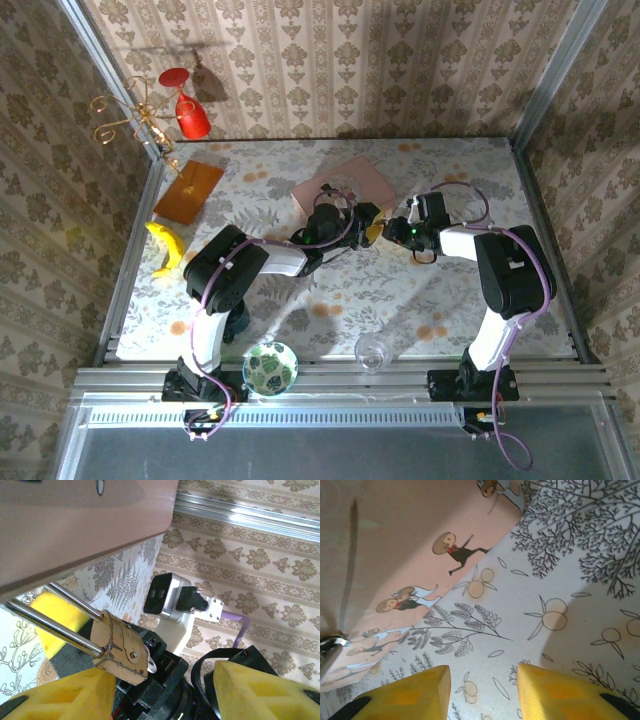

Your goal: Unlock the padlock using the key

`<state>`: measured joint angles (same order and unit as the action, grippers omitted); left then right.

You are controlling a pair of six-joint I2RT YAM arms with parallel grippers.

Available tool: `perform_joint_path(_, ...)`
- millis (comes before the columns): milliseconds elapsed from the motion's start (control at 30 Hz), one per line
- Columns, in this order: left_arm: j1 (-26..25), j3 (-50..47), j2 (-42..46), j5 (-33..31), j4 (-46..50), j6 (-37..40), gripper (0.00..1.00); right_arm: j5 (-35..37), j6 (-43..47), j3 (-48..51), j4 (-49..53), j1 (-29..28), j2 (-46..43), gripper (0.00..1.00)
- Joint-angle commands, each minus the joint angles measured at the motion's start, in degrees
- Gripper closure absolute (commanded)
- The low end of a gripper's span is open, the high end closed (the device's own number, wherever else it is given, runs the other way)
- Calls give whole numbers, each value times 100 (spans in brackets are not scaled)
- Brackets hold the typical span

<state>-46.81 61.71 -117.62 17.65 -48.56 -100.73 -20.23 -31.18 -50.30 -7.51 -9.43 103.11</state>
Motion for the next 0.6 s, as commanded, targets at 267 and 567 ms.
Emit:
perform_joint_path(267, -55, -285, -595, -148, 2328, -493, 39, 264, 379, -91, 258, -31, -118, 60)
perform_joint_path(567, -83, -116, -844, -205, 2553, -413, 39, 270, 409, -133, 284, -32, -80, 60)
